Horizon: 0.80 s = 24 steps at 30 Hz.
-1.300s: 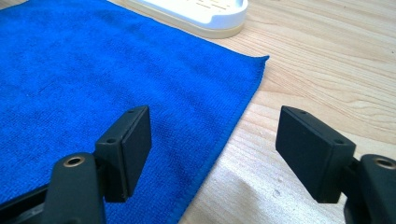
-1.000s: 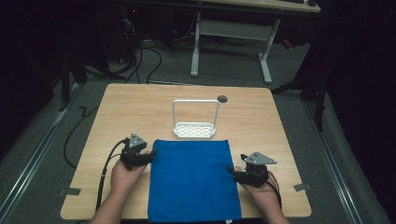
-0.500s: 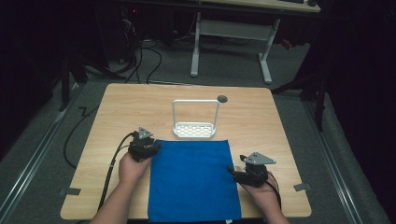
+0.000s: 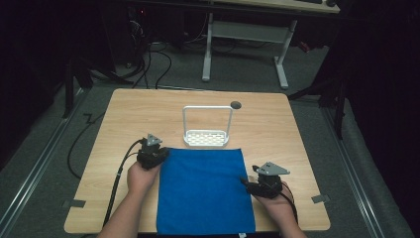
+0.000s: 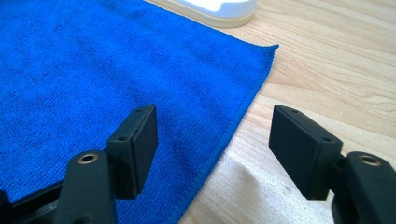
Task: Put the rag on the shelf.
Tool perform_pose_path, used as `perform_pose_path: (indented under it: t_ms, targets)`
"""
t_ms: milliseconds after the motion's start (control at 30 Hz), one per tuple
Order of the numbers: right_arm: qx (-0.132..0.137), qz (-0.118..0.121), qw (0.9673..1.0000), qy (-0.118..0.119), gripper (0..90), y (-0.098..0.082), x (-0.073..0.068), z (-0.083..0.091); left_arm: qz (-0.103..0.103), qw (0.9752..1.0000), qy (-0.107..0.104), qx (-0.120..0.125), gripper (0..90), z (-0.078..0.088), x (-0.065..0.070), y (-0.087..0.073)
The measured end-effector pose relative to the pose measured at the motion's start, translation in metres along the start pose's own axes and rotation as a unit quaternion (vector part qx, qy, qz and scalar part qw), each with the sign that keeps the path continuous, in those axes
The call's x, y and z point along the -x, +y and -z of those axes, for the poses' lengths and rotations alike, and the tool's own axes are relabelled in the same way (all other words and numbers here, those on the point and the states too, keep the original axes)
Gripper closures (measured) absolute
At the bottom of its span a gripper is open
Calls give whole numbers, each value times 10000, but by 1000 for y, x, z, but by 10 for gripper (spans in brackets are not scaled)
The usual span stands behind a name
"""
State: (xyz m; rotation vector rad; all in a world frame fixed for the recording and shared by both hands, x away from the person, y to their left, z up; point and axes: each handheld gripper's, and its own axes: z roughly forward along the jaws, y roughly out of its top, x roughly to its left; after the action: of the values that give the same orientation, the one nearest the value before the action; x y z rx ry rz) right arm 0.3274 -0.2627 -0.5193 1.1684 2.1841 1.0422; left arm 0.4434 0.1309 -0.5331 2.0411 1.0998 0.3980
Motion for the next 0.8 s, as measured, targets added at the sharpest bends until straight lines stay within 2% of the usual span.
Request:
perform_pose_path:
  t_ms: [133,167,267,433,533,567,800]
  targets:
    - [44,-48,10000,-2,354,1,2,-2,-9,9999,-85,92,837,2,0,-1]
    - [72,-210,9998,26,386,2,4,-5,-13,9999,-108,134,844,3,0,-2]
    - [141,-306,9994,29,416,5,6,-10,-3,9995,-146,266,845,5,0,-4]
    - [10,-312,9995,-40,428,13,7,-20,41,9993,-222,309,837,6,-1,-4]
    - [98,-368,9992,-113,456,17,11,-23,77,9991,-255,324,828,6,-2,-4]
    - [-43,-509,9986,-107,472,24,18,-30,70,9991,-267,325,825,6,-2,-4]
    - [-269,-708,9968,-247,518,37,31,-53,36,9991,-258,336,818,6,-1,-4]
